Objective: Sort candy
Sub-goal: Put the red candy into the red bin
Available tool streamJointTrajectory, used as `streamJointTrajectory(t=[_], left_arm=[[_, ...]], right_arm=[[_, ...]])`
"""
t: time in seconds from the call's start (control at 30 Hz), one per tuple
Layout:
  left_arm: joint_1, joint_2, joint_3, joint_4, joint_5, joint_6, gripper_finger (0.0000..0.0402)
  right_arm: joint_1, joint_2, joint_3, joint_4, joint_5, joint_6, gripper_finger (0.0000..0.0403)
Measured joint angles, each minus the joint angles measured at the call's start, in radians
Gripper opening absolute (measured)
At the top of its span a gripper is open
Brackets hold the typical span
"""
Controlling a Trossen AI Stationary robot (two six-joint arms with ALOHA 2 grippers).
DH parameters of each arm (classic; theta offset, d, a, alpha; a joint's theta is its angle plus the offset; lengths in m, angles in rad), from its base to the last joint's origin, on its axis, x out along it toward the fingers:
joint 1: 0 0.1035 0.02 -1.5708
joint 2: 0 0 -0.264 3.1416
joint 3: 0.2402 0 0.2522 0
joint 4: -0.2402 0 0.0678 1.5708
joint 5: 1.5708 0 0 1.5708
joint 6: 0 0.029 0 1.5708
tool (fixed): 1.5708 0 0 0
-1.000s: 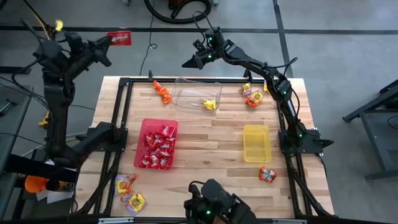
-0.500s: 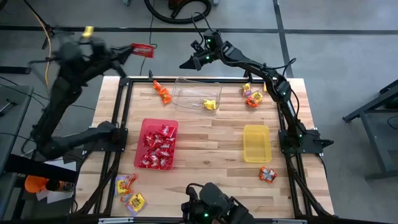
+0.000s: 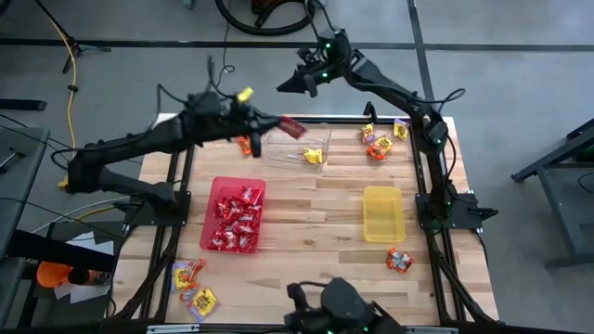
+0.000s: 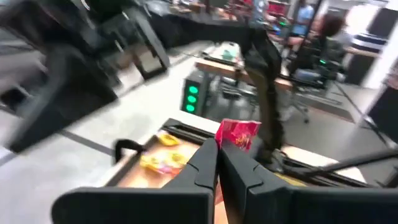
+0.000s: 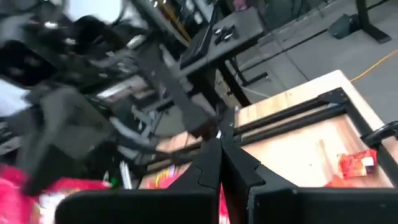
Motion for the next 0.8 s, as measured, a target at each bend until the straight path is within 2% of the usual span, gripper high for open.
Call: streamJointTrajectory(t=[0.07, 0.17, 0.3, 0.4, 0.5, 0.63, 0.8], left_arm=[[-0.025, 0.022, 0.000, 0.005, -0.003, -0.001, 0.0000], [-0.036, 0.019, 0.000, -0.008, -0.057, -0.034, 0.0000], [-0.036, -0.017, 0.000, -0.054, -0.126, -0.066, 0.0000], [-0.036, -0.025, 0.001, -0.069, -0.143, -0.117, 0.0000], [-0.053, -0.025, 0.001, -0.114, -0.138, -0.165, 0.0000], [-0.110, -0.025, 0.001, -0.206, -0.139, -0.204, 0.0000], [-0.168, -0.053, 0.002, -0.310, -0.169, -0.205, 0.0000]], right_arm=[[0.002, -0.046, 0.000, -0.113, -0.008, -0.098, 0.0000], [0.005, -0.116, 0.000, -0.371, -0.009, -0.317, 0.0000], [0.021, -0.204, -0.001, -0.749, 0.087, -0.630, 0.0000], [0.041, -0.264, -0.033, -0.870, 0.107, -0.743, 0.0000], [0.067, -0.320, -0.115, -0.864, 0.091, -0.771, 0.0000], [0.103, -0.419, -0.289, -0.774, 0.075, -0.754, 0.0000], [0.158, -0.567, -0.588, -0.504, 0.144, -0.573, 0.0000]])
